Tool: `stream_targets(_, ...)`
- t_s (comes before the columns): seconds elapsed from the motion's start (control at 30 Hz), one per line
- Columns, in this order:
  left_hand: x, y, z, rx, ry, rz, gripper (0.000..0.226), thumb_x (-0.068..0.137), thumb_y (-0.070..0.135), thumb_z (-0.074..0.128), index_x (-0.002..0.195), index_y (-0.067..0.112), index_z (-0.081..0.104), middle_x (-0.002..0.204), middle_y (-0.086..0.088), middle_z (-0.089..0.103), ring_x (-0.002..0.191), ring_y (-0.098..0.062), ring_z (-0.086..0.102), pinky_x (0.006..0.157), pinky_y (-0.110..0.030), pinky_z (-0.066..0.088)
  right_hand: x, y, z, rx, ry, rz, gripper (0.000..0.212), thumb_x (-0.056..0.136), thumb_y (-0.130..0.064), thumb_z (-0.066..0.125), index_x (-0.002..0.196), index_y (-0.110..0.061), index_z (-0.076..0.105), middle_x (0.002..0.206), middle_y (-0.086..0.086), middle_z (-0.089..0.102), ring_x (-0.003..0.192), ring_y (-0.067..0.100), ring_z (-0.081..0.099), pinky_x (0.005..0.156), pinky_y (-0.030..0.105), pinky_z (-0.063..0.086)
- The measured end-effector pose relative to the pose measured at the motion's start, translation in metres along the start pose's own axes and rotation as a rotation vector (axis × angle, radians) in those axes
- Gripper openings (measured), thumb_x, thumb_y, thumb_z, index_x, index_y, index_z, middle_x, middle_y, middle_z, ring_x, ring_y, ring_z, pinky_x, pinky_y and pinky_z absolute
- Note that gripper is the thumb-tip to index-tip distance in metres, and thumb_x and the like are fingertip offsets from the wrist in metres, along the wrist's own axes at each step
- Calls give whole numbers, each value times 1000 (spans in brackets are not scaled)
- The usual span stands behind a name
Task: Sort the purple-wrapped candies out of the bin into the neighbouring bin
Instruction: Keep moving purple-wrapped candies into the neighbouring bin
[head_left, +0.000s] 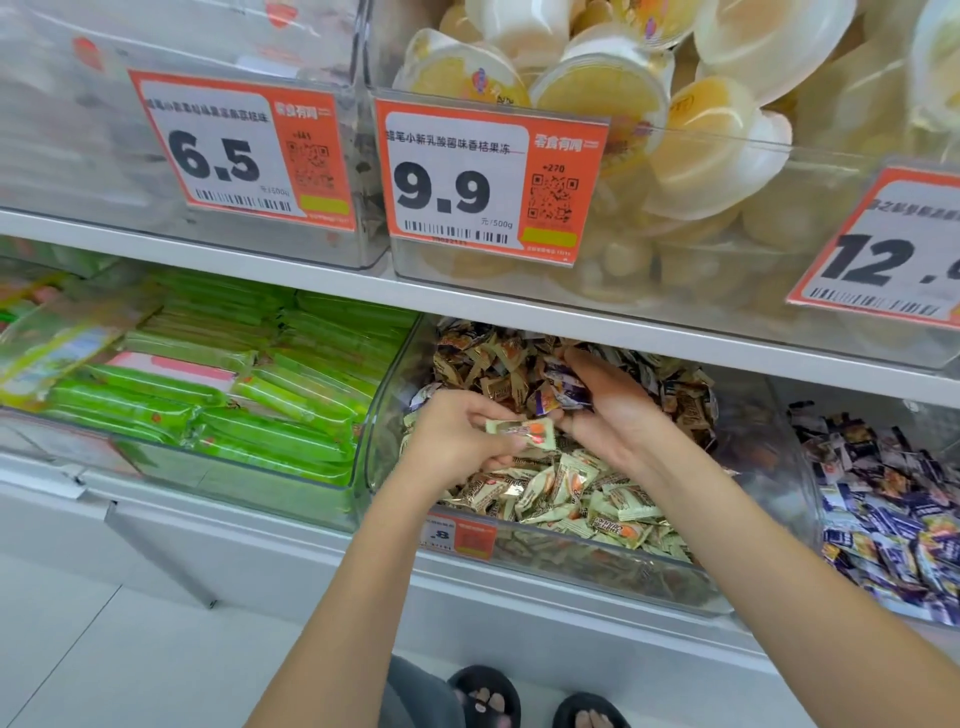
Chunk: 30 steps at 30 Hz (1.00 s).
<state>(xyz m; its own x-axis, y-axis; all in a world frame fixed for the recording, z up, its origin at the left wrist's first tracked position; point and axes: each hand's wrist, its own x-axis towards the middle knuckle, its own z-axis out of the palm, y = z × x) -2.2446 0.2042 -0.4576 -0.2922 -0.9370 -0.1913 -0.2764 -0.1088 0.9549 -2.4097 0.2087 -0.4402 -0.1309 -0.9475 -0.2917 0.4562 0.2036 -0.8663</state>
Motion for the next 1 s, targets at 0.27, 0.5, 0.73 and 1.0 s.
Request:
stream_targets(0.27,3,-6,-6,446,203,136,46,75,16,77,119,17,63,118,-3,64,99,-14,58,81,-24,45,-79,-18,-53,-602,365,-473,14,96,-32,51,89,-32,63,81,-10,68,73,6,60,68,23,47)
stream_targets(0.5,-8,-4,9,787,222,239,35,76,24,70,110,34,66,111,-2,67,103,-26,57,85,-37,47,-145,-27,-143,-1134,597,-620,11,97,-25,49,102,-30,58,100,-12,59,85,12,55,64,21,40)
stream_targets(0.73,-10,-2,5,782,206,202,18,82,21,69,93,35,70,116,0,66,68,-21,60,74,-35,53,-146,-32,-128,-1549,509,-628,20,90,-32,54,103,-27,68,126,0,60,120,30,49,99,35,28)
stream_targets(1.0,-4,-6,-11,751,209,159,14,83,23,68,93,33,67,104,2,69,42,-5,55,55,-26,52,-21,-12,-15,-1523,-108,-402,29,90,-23,63,119,-20,61,115,-4,64,99,10,60,85,22,48)
